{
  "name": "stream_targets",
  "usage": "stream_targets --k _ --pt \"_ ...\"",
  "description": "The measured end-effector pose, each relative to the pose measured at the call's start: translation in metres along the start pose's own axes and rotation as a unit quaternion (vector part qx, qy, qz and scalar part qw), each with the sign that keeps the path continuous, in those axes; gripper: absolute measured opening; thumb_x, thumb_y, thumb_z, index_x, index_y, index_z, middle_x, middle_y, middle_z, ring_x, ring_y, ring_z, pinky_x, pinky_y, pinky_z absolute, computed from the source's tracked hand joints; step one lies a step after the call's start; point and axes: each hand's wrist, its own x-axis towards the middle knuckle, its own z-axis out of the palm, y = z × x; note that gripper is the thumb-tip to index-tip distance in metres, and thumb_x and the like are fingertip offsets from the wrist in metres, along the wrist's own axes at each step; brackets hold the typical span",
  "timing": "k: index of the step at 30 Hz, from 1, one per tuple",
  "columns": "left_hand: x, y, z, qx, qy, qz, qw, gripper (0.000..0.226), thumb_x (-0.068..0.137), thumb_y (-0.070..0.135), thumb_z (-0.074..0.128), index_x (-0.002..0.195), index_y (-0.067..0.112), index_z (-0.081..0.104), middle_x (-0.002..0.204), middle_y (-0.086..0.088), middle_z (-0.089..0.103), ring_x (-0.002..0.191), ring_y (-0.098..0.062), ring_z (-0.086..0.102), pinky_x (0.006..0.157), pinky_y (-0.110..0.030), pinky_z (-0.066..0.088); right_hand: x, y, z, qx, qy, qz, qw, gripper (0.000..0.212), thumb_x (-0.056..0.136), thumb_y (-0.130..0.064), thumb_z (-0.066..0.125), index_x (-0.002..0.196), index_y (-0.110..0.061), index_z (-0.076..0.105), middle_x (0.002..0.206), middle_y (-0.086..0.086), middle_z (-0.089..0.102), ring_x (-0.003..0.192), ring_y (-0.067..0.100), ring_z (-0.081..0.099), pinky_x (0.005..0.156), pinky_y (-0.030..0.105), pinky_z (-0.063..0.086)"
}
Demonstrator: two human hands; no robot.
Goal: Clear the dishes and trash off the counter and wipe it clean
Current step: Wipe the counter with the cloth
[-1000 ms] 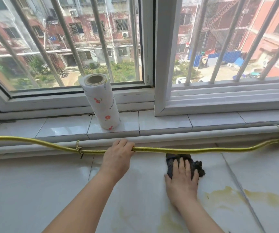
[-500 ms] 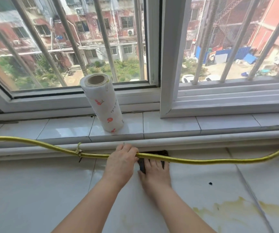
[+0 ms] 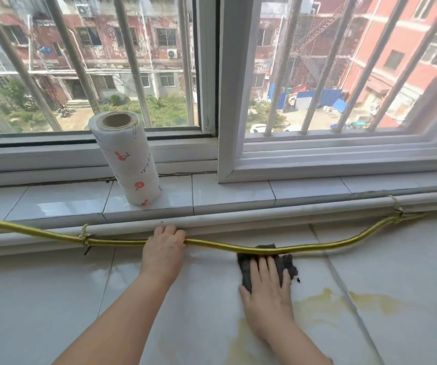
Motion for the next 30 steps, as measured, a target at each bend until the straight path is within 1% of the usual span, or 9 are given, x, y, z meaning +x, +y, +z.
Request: stream_targets --k 6,9,11,15,17,19,24,28,30 --pt "-0.014 0.004 0.003 0.018 -0.063 -0.019 0.998 0.026 0.097 0.029 0.047 0.12 0.021 0.058 0.118 0.001 0.052 0.113 -0.019 0.047 0.082 -0.029 0.046 -0.038 -0.061 0.013 -0.002 -0.084 -0.188 0.979 0.064 0.073 -0.055 0.038 0.119 -0.022 0.068 0.131 0.002 0.061 0.124 0.019 0.055 0.113 0.042 0.002" --pt "-0.023 -0.002 0.004 -0.055 -0.059 -0.039 0.996 0.029 0.097 0.025 0.047 0.124 0.023 0.057 0.122 0.003 0.052 0.116 -0.017 0.046 0.087 -0.03 0.046 -0.043 -0.08 0.017 -0.026 -0.056 -0.281 0.958 0.068 0.093 -0.051 0.027 0.153 -0.02 0.013 0.161 0.003 0.0 0.146 0.017 -0.012 0.107 0.038 -0.026" --pt "-0.033 -0.012 -0.001 -0.103 -0.031 -0.083 0.991 0.031 0.098 0.025 0.045 0.126 0.024 0.057 0.125 0.005 0.053 0.118 -0.016 0.046 0.089 -0.031 0.047 -0.044 -0.089 0.018 -0.035 -0.062 -0.295 0.953 0.074 0.089 -0.056 0.012 0.153 -0.021 -0.004 0.16 0.002 -0.015 0.142 0.017 -0.026 0.102 0.038 -0.032" --pt "-0.068 -0.037 -0.009 -0.109 -0.005 -0.192 0.975 0.032 0.098 0.023 0.042 0.125 0.026 0.058 0.129 0.008 0.053 0.118 -0.017 0.047 0.085 -0.034 0.047 -0.043 -0.099 0.028 -0.025 -0.018 -0.292 0.956 0.085 0.077 -0.056 0.002 0.153 -0.018 0.01 0.161 0.006 0.0 0.148 0.025 -0.006 0.095 0.041 -0.037" --pt "-0.09 -0.045 -0.008 -0.097 -0.01 -0.238 0.966 0.034 0.098 0.021 0.039 0.128 0.026 0.055 0.132 0.008 0.05 0.121 -0.018 0.045 0.083 -0.034 0.046 -0.048 -0.103 0.03 -0.011 -0.058 -0.274 0.96 0.08 0.074 -0.055 0.019 0.135 -0.017 0.053 0.145 0.01 0.045 0.136 0.029 0.04 0.109 0.047 -0.016" --pt "-0.114 -0.05 -0.007 -0.086 -0.016 -0.275 0.957 0.035 0.099 0.019 0.037 0.129 0.025 0.053 0.129 0.008 0.051 0.12 -0.018 0.044 0.078 -0.031 0.045 -0.06 -0.115 0.033 -0.004 -0.059 -0.301 0.952 0.067 0.072 -0.054 0.034 0.114 -0.017 0.071 0.125 0.006 0.065 0.117 0.025 0.06 0.112 0.048 0.002" --pt "-0.159 -0.053 0.001 -0.098 -0.038 -0.316 0.943 0.025 0.092 0.008 0.038 0.104 0.016 0.059 0.105 0.002 0.052 0.109 -0.021 0.049 0.07 -0.033 0.047 -0.101 -0.131 0.039 -0.022 -0.069 -0.369 0.927 0.068 0.097 -0.047 0.028 0.153 -0.016 0.003 0.16 0.006 -0.01 0.147 0.022 -0.014 0.107 0.044 -0.027" --pt "-0.168 -0.062 0.004 -0.091 -0.058 -0.281 0.954 0.032 0.09 0.005 0.039 0.115 0.015 0.057 0.119 0.001 0.049 0.117 -0.019 0.045 0.08 -0.031 0.044 -0.126 -0.133 0.047 0.009 -0.117 -0.325 0.938 0.067 0.076 -0.051 0.034 0.125 -0.016 0.064 0.137 0.008 0.055 0.128 0.026 0.051 0.114 0.048 0.002" --pt "-0.167 -0.069 0.002 -0.107 -0.079 -0.261 0.956 0.036 0.09 0.003 0.037 0.118 0.015 0.057 0.122 0.0 0.049 0.117 -0.019 0.046 0.083 -0.03 0.043 -0.132 -0.127 0.045 0.022 -0.092 -0.306 0.947 0.073 0.078 -0.051 0.025 0.135 -0.015 0.053 0.148 0.008 0.04 0.14 0.027 0.032 0.112 0.046 -0.007"
